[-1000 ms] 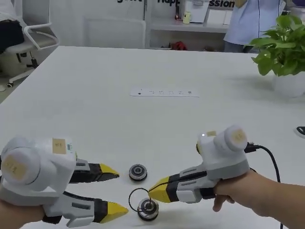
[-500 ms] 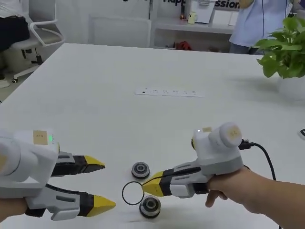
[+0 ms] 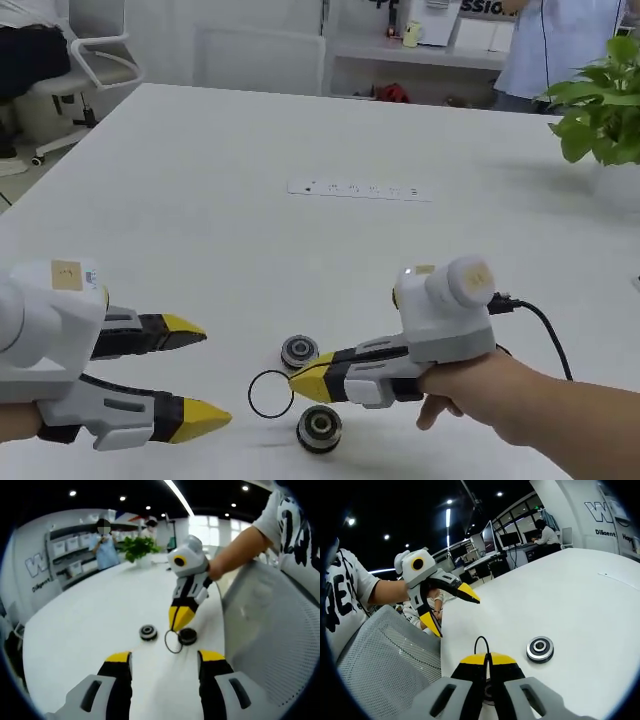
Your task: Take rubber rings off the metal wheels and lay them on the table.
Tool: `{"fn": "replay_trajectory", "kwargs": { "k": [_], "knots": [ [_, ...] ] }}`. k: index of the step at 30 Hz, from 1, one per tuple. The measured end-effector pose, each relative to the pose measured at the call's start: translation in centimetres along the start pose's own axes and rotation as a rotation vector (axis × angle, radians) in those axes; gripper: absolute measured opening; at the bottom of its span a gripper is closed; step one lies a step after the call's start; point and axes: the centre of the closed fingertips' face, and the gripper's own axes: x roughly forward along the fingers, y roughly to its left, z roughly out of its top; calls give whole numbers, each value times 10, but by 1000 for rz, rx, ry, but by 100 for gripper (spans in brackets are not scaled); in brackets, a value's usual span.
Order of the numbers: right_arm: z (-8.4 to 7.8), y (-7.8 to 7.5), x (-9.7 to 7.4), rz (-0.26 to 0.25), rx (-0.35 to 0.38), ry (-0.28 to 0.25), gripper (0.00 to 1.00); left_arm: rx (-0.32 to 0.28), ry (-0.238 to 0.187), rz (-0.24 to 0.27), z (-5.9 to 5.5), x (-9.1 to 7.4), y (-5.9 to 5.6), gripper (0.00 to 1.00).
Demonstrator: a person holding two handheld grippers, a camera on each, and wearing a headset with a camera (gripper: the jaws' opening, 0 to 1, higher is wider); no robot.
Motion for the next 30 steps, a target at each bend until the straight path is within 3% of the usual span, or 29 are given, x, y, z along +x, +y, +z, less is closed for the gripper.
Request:
{"fn": "replay_trajectory", "kwargs": {
  "k": [18,30],
  "knots": [
    [-13,-1,27,-14,-5,38,0,-16,10,14,-7,-6,4,54],
    [-20,-3,32,-43,-38,59,0,-20,14,12,-9,-6,4,54]
  ]
}}
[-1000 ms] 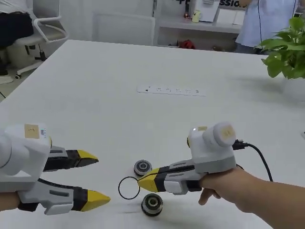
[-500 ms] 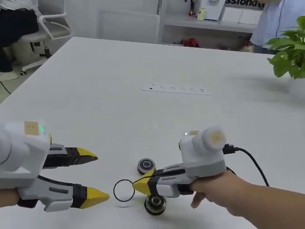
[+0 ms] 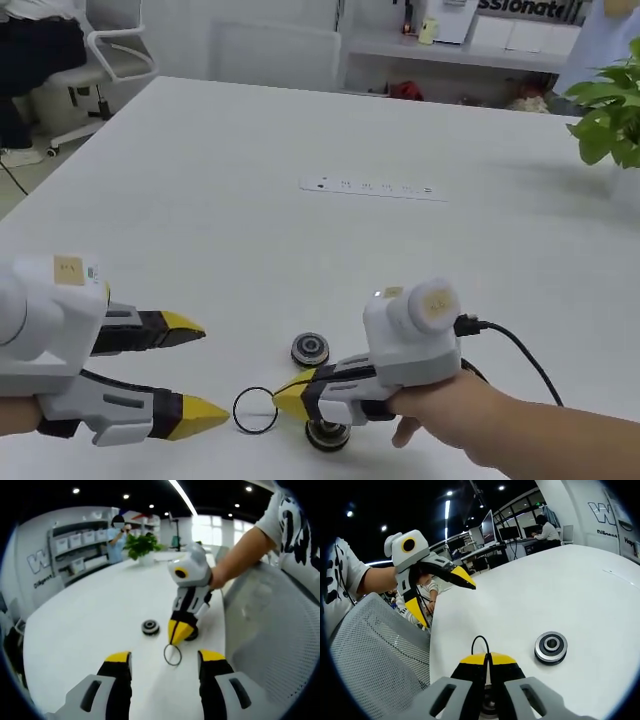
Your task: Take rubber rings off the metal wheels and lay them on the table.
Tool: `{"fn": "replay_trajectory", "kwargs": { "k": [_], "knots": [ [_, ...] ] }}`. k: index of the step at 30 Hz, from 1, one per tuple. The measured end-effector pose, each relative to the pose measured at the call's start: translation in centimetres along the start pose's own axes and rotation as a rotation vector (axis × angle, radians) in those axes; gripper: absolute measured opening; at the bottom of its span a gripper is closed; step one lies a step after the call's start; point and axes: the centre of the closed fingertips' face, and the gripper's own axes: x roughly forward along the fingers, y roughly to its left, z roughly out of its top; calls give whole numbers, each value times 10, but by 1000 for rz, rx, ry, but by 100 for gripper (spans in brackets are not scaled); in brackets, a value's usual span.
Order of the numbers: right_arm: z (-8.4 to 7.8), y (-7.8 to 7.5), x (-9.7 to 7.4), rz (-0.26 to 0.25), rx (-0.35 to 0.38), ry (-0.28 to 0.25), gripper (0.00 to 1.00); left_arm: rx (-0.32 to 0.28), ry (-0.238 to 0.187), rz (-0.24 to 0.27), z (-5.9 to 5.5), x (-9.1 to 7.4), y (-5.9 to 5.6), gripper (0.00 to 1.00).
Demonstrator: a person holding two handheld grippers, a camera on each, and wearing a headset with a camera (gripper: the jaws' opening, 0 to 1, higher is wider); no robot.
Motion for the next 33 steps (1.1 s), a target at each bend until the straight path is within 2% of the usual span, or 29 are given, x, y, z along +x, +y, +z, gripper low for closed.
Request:
{"fn": "replay_trajectory", "kwargs": {
  "k": [9,16,33],
  "knots": [
    [-2,0,-1,-6,-18,6,0,1,5,-8,0,1,-1,54],
    [-1,0,-3,-9,-28,0,4,3,6,-13,1,2,-3,55],
    [14,-3,-26,-17,-41,-48,15,9,13,-20,3,3,-5,55]
  ]
}}
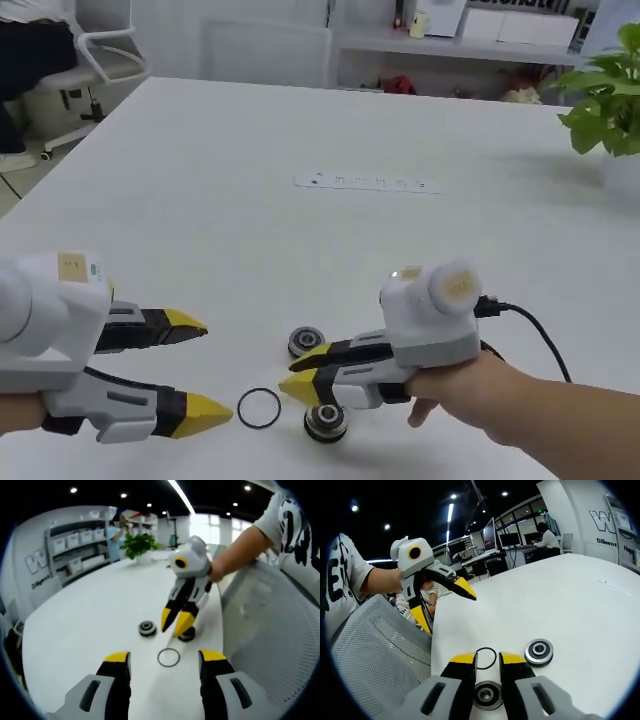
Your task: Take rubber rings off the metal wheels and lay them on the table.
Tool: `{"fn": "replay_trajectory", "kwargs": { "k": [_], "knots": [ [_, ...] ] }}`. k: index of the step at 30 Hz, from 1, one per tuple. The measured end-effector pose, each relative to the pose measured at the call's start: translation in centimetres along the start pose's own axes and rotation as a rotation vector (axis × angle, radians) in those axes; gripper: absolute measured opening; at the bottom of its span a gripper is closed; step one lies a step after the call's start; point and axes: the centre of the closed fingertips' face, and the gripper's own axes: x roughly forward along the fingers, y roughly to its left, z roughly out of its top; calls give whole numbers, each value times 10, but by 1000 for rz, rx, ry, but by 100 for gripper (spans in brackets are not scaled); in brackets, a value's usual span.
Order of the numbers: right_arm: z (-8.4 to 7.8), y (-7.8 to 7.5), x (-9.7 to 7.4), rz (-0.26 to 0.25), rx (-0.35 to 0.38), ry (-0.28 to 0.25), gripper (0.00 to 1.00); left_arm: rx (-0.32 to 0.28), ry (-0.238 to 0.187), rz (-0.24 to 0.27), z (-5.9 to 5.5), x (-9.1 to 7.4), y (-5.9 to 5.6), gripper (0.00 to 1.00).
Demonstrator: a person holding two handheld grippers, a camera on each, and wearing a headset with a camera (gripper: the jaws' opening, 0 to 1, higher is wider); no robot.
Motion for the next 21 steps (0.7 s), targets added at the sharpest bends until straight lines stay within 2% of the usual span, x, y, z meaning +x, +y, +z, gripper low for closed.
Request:
{"fn": "replay_trajectory", "kwargs": {
  "k": [16,21],
  "knots": [
    [4,-2,-26,-5,-13,-20,20,16,6,-21,6,8,-2,56],
    [4,-2,-32,-6,-21,-19,21,32,14,-43,10,13,-4,56]
  ]
}}
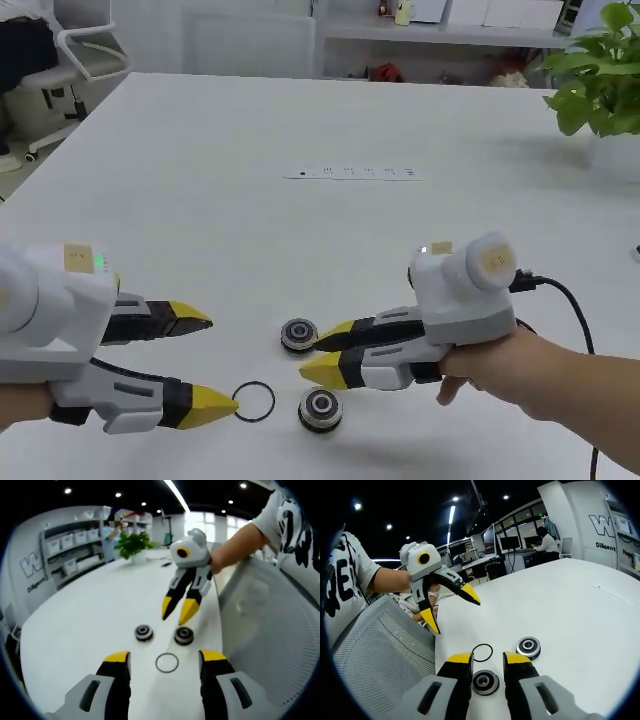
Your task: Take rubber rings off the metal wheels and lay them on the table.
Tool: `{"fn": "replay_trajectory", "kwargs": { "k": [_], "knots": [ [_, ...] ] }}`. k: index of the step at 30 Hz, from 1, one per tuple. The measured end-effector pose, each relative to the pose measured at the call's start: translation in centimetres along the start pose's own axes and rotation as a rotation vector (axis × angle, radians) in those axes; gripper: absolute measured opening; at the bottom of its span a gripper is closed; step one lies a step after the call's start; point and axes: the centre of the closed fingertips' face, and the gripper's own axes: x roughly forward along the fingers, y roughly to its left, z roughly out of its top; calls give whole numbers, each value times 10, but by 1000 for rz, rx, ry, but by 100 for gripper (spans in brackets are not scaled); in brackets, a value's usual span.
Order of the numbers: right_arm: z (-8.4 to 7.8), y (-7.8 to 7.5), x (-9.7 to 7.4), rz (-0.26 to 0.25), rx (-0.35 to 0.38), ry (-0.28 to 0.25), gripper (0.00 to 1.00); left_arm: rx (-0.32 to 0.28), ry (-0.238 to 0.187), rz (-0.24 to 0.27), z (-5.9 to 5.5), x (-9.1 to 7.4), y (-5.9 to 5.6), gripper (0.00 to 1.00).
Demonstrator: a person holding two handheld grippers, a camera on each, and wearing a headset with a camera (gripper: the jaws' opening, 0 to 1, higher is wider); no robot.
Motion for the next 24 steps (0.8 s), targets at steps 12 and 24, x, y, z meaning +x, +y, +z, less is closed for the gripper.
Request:
{"fn": "replay_trajectory", "kwargs": {
  "k": [12,24],
  "knots": [
    [-10,-3,-16,-6,-19,26,23,27,11,-42,7,14,-5,55],
    [-23,-2,-24,-2,-33,64,24,48,34,-82,8,26,-10,54]
  ]
}}
